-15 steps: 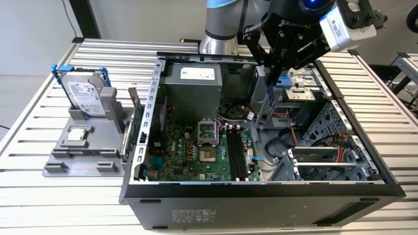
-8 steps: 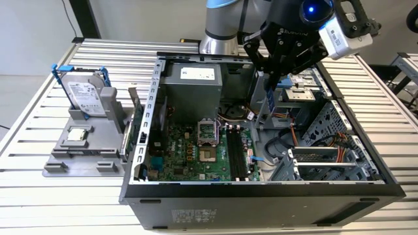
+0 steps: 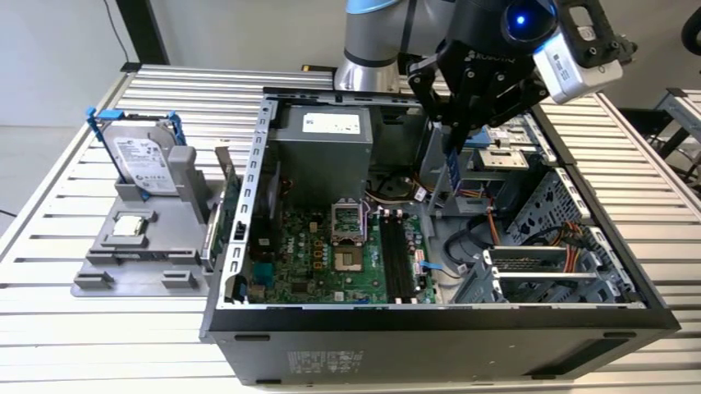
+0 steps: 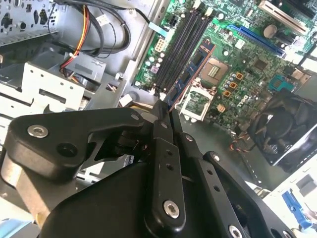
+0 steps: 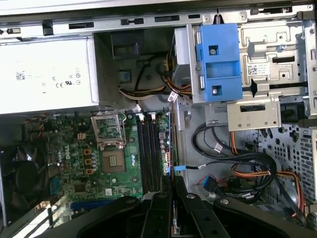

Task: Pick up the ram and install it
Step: 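Insert the ram into the slot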

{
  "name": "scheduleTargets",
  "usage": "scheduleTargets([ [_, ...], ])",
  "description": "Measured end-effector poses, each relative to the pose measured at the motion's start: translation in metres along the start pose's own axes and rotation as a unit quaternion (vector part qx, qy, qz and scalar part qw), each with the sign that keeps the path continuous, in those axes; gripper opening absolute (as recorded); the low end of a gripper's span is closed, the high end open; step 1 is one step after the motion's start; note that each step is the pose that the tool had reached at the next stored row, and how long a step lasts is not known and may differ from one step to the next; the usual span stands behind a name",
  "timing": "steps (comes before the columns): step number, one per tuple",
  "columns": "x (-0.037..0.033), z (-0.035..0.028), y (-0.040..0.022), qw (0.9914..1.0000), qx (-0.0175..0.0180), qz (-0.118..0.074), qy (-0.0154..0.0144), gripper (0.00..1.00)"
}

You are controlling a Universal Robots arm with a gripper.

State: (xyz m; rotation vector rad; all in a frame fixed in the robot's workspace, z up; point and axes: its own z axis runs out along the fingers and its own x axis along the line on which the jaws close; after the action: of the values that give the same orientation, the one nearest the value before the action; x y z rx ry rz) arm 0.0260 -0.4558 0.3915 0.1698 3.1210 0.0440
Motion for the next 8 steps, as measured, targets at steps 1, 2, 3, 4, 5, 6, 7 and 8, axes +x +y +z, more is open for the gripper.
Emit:
scheduleTargets([
  [1, 0.0, 0.0008, 0.0001, 1.0, 0.0018, 0.0, -0.0002, 0.0],
  [2, 0.0, 0.0019, 0.0001, 0.99999, 0.0032, 0.0, -0.0003, 0.0],
  [3, 0.0001, 0.003, 0.0002, 0.99999, 0.0041, 0.0, -0.0004, 0.0],
  [4, 0.0001, 0.0039, 0.0002, 0.99999, 0.0044, 0.0, -0.0004, 0.0],
  [5, 0.0002, 0.0052, 0.0004, 0.99999, 0.0051, 0.0, -0.0005, 0.0],
  [6, 0.0002, 0.0066, 0.0008, 0.99998, 0.0064, 0.0, -0.0006, 0.0],
  [7, 0.0002, 0.0082, 0.0009, 0.99997, 0.0075, 0.0, -0.0008, 0.0],
  [8, 0.0002, 0.01, 0.0009, 0.99997, 0.0079, 0.0, -0.0008, 0.0],
])
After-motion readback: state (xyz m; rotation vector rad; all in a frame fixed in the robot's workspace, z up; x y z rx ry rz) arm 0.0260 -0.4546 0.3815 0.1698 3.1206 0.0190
